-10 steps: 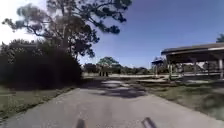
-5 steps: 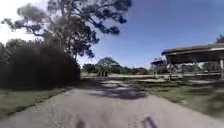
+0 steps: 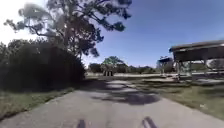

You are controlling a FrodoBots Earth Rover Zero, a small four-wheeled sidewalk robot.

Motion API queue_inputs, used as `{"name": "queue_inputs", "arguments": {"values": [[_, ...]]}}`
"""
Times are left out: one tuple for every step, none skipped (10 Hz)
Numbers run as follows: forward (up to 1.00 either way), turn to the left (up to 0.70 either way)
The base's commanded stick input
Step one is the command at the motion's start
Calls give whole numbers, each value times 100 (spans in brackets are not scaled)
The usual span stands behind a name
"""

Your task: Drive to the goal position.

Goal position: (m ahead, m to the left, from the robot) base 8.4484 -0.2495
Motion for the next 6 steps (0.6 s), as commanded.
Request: {"name": "queue_inputs", "arguments": {"values": [[70,0],[70,0],[70,0],[70,0],[70,0],[70,0]]}}
